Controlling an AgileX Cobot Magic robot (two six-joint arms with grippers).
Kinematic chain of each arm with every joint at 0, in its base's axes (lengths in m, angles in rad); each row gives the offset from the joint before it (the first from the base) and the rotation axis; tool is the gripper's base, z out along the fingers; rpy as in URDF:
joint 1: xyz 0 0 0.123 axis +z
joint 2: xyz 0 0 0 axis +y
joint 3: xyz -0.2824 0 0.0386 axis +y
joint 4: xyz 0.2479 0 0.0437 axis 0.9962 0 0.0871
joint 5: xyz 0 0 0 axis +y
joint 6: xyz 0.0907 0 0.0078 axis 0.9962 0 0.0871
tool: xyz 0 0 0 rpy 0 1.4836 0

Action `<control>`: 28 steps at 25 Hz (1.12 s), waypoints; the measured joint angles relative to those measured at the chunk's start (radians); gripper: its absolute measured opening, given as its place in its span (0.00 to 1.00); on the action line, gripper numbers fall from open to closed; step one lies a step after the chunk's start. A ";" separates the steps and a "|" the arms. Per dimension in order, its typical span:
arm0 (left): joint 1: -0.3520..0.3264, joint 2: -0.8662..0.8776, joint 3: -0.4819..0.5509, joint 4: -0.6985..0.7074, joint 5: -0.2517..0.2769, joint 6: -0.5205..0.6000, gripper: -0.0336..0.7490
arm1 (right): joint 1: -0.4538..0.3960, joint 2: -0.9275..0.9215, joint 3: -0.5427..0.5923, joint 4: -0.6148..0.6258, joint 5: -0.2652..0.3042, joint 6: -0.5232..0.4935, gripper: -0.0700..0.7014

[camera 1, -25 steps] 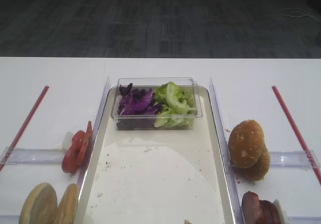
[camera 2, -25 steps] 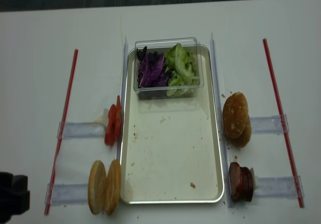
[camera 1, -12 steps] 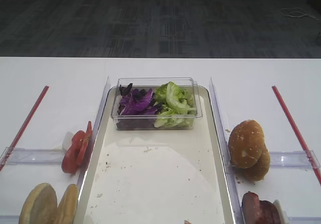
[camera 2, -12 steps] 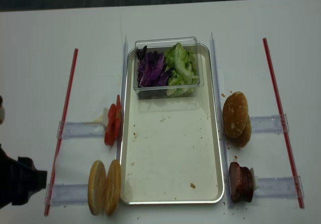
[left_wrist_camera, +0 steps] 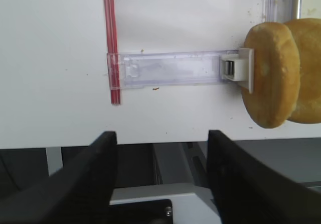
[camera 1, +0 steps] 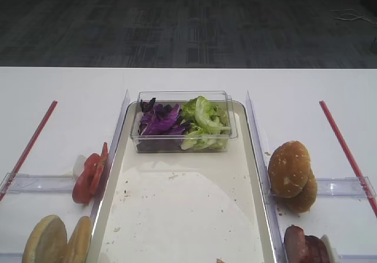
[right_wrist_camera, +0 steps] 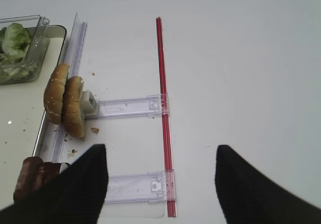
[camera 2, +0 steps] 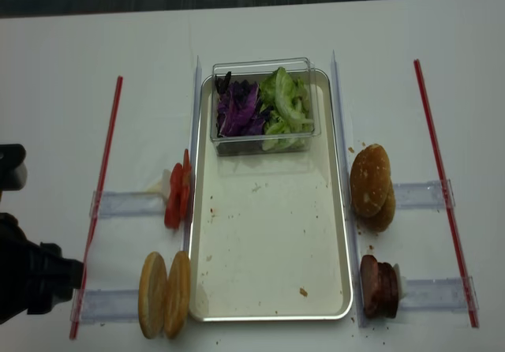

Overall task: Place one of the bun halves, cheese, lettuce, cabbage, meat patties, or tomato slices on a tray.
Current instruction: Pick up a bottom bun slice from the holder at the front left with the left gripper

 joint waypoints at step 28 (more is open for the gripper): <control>-0.526 0.113 -0.006 -0.100 -0.096 -0.278 0.52 | 0.000 0.000 0.000 0.000 0.000 0.000 0.70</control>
